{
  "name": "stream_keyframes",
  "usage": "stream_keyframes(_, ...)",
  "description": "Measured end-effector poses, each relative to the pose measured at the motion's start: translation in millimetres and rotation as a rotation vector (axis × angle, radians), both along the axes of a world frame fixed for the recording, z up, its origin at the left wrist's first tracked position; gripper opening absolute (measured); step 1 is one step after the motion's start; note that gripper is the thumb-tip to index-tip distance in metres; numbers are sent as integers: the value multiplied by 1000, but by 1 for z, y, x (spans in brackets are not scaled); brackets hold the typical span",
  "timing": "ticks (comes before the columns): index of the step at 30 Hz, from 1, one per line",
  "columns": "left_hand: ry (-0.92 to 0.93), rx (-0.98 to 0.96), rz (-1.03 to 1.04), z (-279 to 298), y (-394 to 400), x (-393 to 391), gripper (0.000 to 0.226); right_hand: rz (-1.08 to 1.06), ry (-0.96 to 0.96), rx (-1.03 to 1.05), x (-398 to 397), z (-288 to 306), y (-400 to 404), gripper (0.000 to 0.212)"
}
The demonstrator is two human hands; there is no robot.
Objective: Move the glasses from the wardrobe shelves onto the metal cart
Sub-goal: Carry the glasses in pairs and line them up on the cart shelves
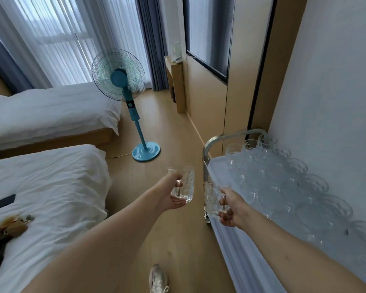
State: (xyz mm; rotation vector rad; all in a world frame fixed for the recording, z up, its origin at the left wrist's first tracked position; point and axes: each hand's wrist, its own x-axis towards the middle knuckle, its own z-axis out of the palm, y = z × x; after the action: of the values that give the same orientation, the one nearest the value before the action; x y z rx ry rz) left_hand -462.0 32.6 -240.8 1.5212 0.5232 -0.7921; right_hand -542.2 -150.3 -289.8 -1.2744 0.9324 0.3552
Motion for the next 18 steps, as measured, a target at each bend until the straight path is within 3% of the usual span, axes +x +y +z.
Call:
stream_keyframes(8,25,-13,-157,-39,-60,99,45,-210,-32,-17,60,-45,-28,39)
stream_keyframes(18,168,-26,-330,-108,-117,216,35,-440,55,-146,125,-83,-42,39)
